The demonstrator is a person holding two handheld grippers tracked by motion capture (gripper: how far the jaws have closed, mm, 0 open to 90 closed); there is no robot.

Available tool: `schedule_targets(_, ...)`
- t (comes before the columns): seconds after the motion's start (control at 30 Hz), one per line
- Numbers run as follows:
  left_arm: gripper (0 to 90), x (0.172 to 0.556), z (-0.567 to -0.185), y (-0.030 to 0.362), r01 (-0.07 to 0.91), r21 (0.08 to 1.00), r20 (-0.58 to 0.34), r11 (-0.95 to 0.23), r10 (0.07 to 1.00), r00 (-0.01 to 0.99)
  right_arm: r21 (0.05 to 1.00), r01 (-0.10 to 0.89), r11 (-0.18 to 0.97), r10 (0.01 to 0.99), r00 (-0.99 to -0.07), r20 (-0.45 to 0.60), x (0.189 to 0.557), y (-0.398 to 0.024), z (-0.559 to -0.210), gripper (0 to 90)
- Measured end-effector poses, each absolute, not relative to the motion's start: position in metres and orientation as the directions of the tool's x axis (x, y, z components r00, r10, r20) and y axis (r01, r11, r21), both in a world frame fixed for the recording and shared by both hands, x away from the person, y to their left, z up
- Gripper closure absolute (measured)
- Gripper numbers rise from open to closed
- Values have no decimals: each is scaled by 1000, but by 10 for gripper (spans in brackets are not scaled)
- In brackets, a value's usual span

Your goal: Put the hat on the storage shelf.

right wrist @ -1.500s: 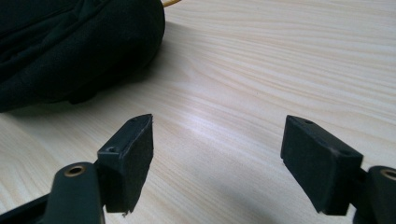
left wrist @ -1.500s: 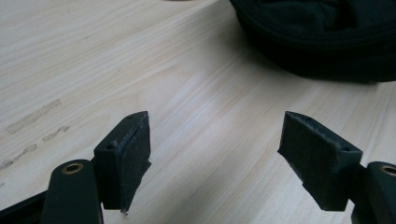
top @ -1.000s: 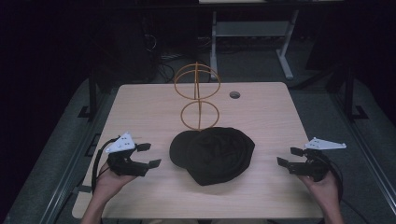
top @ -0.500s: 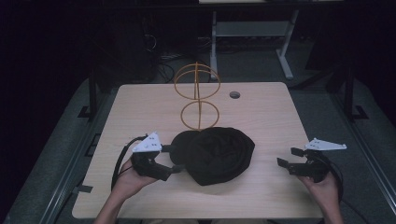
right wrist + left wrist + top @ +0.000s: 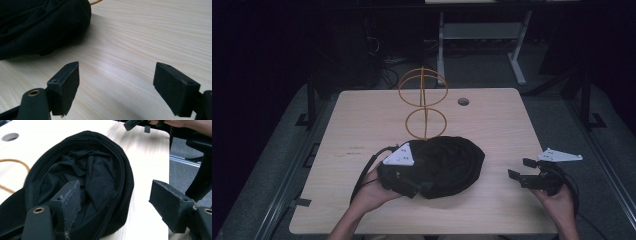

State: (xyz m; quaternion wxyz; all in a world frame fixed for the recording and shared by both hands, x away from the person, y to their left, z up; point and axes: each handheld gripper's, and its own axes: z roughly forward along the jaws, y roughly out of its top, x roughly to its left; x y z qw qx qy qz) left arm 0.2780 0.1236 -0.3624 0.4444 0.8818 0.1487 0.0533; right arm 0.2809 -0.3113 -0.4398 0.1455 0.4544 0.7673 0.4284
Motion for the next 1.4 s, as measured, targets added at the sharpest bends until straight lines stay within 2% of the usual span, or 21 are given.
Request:
schedule_targets(0.3, 263, 282, -372, 92, 230, 761, -62, -607, 284, 957, 789, 569, 232, 815, -556, 162, 281, -310, -440, 211)
schedule_targets(0.57, 318, 284, -383, 65, 234, 713, -68, -660, 267, 961, 785, 568, 248, 809, -567, 155, 281, -307, -440, 214)
schedule_targets(1.0, 444, 291, -401, 37, 209, 577, -11, -789, 248, 969, 777, 571, 265, 804, -576, 149, 281, -304, -441, 218)
schedule_targets(1.3, 472, 288, -411, 25, 201, 520, -10, -830, 229, 973, 774, 574, 269, 800, -581, 152, 281, -302, -441, 219)
schedule_targets(1.4, 515, 286, -413, 22, 185, 505, 13, -843, 221, 975, 773, 571, 276, 798, -584, 147, 281, -302, -441, 219)
